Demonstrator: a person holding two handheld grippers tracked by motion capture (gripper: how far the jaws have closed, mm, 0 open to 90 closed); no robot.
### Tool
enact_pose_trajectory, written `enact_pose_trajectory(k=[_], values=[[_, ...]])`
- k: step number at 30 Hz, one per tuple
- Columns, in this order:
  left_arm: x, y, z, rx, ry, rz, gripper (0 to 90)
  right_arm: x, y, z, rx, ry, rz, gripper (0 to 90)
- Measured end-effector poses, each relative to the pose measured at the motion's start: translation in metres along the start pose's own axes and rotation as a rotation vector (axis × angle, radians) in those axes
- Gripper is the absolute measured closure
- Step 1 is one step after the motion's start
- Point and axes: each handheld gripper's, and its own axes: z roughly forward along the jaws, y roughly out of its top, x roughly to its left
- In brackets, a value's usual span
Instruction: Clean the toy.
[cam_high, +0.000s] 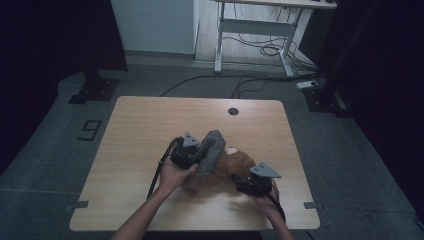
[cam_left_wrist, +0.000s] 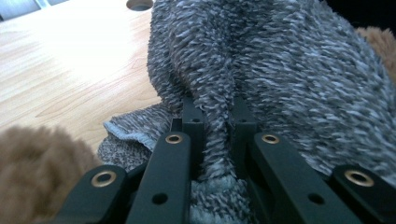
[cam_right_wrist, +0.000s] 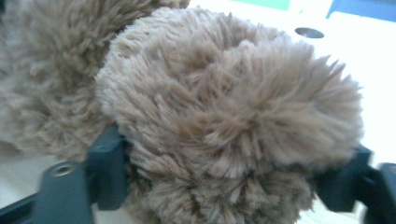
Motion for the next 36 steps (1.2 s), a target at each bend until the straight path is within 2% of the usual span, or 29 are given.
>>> enact_pose_trajectory(k=[2,4,7,9,11,15,20,21,24,27,33,36], values=[[-0.002,-0.002,-0.001,-0.007,0.015,0.009,81.1,-0.005,0.004,-0.007,0.006,0.038,0.031,14.9],[0.000,-0.003,-0.002,-0.007,0.017,0.004,81.1,-0.010,0.010,-0.015,-0.019,0.057,0.059,13.6],[0.002,-0.006,-0.005,-0.014,0.004,-0.010,81.1,-0.019,0.024,-0.026,-0.075,0.056,0.102,12.8],[0.001,-0.007,-0.006,-0.016,0.000,-0.006,81.1,-0.023,0.033,-0.026,-0.089,0.056,0.119,11.8],[-0.002,-0.009,-0.008,-0.023,-0.005,0.001,81.1,-0.027,0.042,-0.014,-0.045,0.084,0.129,7.7],[-0.008,-0.013,-0.012,-0.037,-0.020,0.011,81.1,-0.030,0.050,0.005,0.040,0.130,0.138,2.3],[-0.011,-0.020,-0.017,-0.049,-0.066,0.009,81.0,-0.025,0.040,0.018,0.140,0.204,0.132,0.0],[-0.012,-0.021,-0.017,-0.049,-0.068,0.014,81.0,-0.024,0.036,0.020,0.149,0.209,0.129,3.9],[-0.017,-0.023,-0.018,-0.053,-0.062,0.030,81.0,-0.021,0.028,0.018,0.143,0.205,0.125,20.1],[-0.021,-0.025,-0.018,-0.058,-0.064,0.037,80.9,-0.014,0.025,0.014,0.138,0.171,0.084,32.5],[-0.024,-0.022,-0.013,-0.062,-0.058,0.041,80.9,-0.006,0.024,0.016,0.113,0.075,0.006,43.0],[-0.025,-0.013,-0.005,-0.064,-0.032,0.055,80.8,-0.010,0.025,0.024,0.096,0.041,0.011,44.6]])
